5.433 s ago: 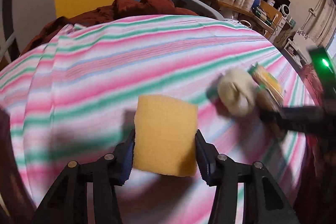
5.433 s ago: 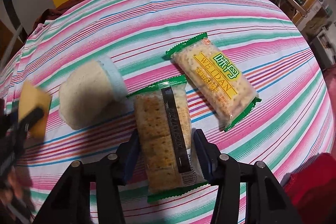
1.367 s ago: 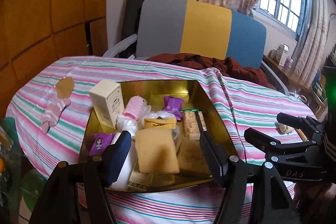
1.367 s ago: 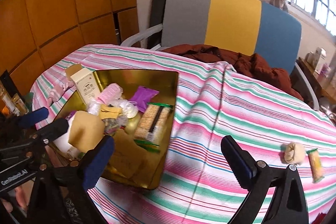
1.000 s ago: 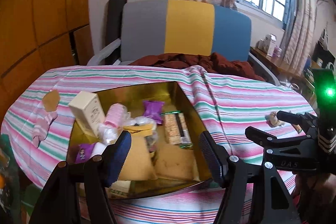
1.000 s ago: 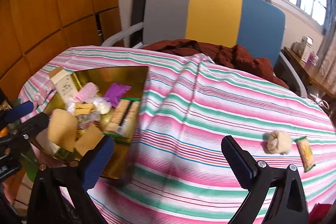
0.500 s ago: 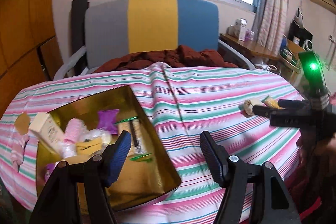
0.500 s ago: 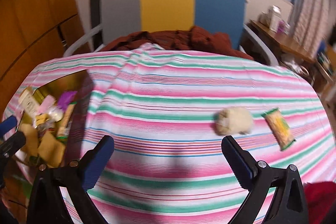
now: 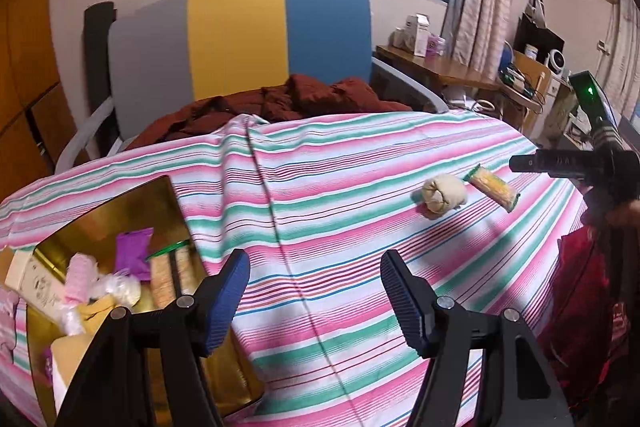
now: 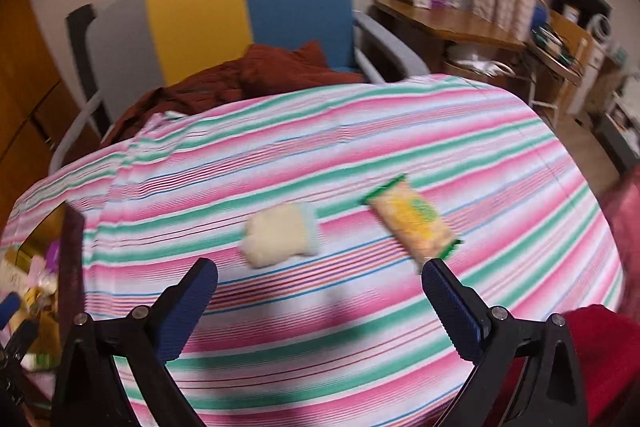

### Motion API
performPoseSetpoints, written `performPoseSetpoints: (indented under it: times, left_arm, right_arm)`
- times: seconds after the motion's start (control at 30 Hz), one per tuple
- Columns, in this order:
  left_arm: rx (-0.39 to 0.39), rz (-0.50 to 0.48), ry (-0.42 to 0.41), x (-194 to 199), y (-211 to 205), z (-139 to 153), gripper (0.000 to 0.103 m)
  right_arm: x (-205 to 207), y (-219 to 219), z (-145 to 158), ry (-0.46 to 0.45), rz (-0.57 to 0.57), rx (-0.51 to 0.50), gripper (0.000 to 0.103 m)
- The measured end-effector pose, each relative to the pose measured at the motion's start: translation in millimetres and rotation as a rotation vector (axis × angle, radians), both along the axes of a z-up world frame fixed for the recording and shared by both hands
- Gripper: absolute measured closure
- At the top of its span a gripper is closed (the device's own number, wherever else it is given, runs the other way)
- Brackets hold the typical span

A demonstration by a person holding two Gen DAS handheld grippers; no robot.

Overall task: Organize objects
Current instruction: 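Withdraw both grippers from the tray toward the white roll and WEIDAN pack, then grasp the WEIDAN cracker pack with the right gripper while the left grasps the white rolled sock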

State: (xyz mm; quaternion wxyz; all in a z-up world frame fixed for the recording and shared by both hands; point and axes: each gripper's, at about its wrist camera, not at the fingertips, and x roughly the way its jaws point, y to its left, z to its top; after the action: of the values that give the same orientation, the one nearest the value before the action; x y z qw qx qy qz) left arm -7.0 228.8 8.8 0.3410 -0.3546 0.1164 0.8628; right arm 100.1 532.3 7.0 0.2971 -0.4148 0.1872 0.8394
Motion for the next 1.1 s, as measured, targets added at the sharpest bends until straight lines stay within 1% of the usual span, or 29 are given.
performPoseSetpoints:
  times: [0.17, 0.3, 0.37, 0.43, 0.57, 0.63, 0.7, 0.8, 0.87, 0.93, 0.97, 1.03, 1.07, 1.1]
  left_arm:
    - [-0.026, -0.036, -0.022, -5, 23, -9, 0.034]
    - [-0.052, -0.088, -0.051, -6, 44, -19, 0.034]
    - [-0.054, -0.113, -0.064, -5, 53, -24, 0.034]
    - [-0.060, -0.142, -0.075, -5, 62, -28, 0.034]
    - [-0.067, -0.205, -0.099, -3, 85, -35, 0.034]
    - [-0.068, -0.227, -0.112, -4, 95, -39, 0.034]
    - [-0.067, -0.246, -0.124, -4, 104, -41, 0.034]
    - [-0.064, -0.267, -0.138, -5, 115, -45, 0.032]
    - [-0.067, -0.285, -0.148, -6, 121, -48, 0.028]
    - [-0.067, -0.301, -0.141, -6, 127, -48, 0.027]
    - [-0.068, -0.310, -0.140, -8, 130, -48, 0.026]
    - [-0.074, -0.330, -0.139, -10, 138, -49, 0.026]
    - [-0.077, -0.344, -0.129, -10, 142, -49, 0.026]
    - [-0.082, -0.360, -0.123, -10, 147, -49, 0.025]
  right_arm:
    - [10, 32, -6, -0.032, -0.047, -0.027, 0.000]
    - [11, 55, -14, -0.086, -0.056, -0.029, 0.000]
    - [9, 66, -18, -0.117, -0.053, -0.028, 0.000]
    - [7, 78, -22, -0.154, -0.038, -0.028, 0.000]
    - [-2, 94, -37, -0.258, 0.018, -0.015, 0.000]
    - [-9, 102, -49, -0.314, 0.044, -0.019, 0.000]
    - [-14, 107, -58, -0.347, 0.052, -0.014, 0.000]
    - [-23, 114, -70, -0.370, 0.067, -0.025, 0.000]
    - [-28, 117, -76, -0.371, 0.073, -0.030, 0.000]
    - [-34, 120, -81, -0.367, 0.072, -0.035, 0.000]
    - [-37, 120, -84, -0.368, 0.074, -0.030, 0.002]
    - [-39, 120, -89, -0.366, 0.080, -0.024, 0.012]
    - [-39, 120, -92, -0.367, 0.081, -0.024, 0.025]
    - [-41, 120, -95, -0.374, 0.082, -0.024, 0.044]
